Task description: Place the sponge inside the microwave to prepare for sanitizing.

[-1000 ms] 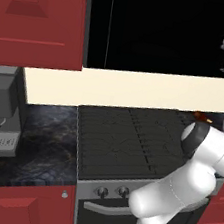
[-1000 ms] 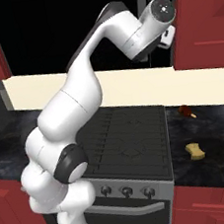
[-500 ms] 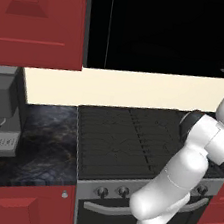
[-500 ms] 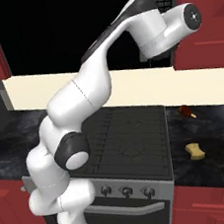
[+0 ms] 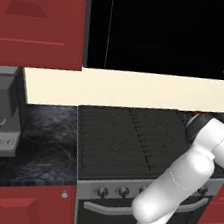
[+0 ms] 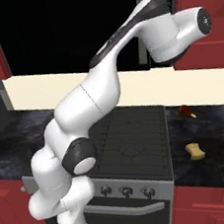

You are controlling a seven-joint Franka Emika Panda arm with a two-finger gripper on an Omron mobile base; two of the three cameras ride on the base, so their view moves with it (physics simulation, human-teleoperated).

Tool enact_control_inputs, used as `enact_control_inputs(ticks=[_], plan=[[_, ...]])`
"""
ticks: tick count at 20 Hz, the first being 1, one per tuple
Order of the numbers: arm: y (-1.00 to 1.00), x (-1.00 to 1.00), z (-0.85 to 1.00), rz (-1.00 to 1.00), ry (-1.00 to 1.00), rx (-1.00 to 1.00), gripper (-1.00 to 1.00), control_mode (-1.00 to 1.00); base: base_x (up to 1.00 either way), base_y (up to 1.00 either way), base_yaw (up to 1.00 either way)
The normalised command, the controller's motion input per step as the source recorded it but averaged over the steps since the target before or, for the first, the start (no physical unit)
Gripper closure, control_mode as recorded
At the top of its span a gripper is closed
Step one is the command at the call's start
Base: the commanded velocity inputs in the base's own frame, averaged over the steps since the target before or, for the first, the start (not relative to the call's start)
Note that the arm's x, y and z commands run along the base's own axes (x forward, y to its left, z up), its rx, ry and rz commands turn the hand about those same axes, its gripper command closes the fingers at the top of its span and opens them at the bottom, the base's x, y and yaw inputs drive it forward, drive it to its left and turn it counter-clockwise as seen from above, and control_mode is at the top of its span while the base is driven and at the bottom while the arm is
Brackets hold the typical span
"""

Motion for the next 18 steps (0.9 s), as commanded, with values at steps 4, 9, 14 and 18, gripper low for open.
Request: enact_control_inputs(ticks=[4, 9, 14, 18], plan=[[0.43, -0.67, -0.06, 0.01, -0.04, 0.0, 1.0, -1.0, 0.0, 0.0, 0.0], [0.57, -0.77, -0.12, 0.0, -0.09, -0.06, 1.0, -1.0, 0.0, 0.0, 0.0], [0.68, -0.67, -0.09, 0.0, -0.02, -0.03, 1.0, -1.0, 0.0, 0.0, 0.0], [0.7, -0.7, -0.1, 0.0, 0.0, -0.01, 1.0, -1.0, 0.0, 0.0, 0.0]])
